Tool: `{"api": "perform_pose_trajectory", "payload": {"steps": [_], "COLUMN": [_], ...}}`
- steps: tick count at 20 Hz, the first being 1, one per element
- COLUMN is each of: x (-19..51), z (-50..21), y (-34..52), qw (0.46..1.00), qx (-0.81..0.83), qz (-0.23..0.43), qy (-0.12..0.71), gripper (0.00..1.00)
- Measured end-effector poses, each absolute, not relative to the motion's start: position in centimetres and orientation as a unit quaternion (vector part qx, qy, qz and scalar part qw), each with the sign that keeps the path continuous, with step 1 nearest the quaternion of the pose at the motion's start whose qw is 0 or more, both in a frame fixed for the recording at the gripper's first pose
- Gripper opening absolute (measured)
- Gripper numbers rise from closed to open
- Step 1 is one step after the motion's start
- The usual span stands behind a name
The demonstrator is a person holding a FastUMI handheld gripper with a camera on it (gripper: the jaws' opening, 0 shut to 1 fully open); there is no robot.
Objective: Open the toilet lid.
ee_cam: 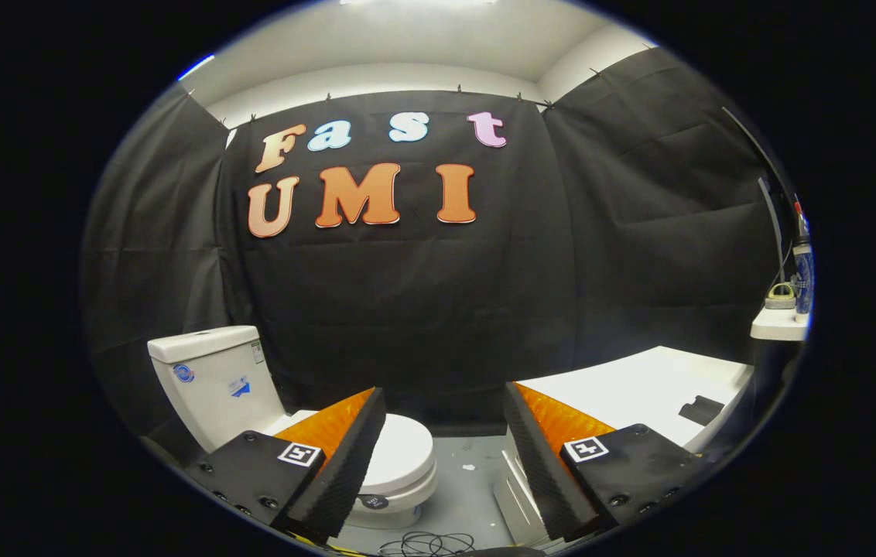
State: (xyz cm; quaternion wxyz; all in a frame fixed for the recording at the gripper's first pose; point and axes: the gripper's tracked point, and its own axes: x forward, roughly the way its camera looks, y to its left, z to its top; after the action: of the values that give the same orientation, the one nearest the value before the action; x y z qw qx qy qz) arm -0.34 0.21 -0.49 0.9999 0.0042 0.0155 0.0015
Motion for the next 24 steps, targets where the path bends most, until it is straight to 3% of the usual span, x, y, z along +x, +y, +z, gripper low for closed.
{"api": "perform_pose_trajectory", "payload": {"steps": [13,24], "x": [1.4,7.6], "z": [1.4,-1.1], "y": [3.6,5.6], "qw": [1.000,0.991], "qx": [-0.003,0.135], "qz": [0.014,0.012], "qy": [-0.007,-0.007], "gripper": [0.98,0.98]}}
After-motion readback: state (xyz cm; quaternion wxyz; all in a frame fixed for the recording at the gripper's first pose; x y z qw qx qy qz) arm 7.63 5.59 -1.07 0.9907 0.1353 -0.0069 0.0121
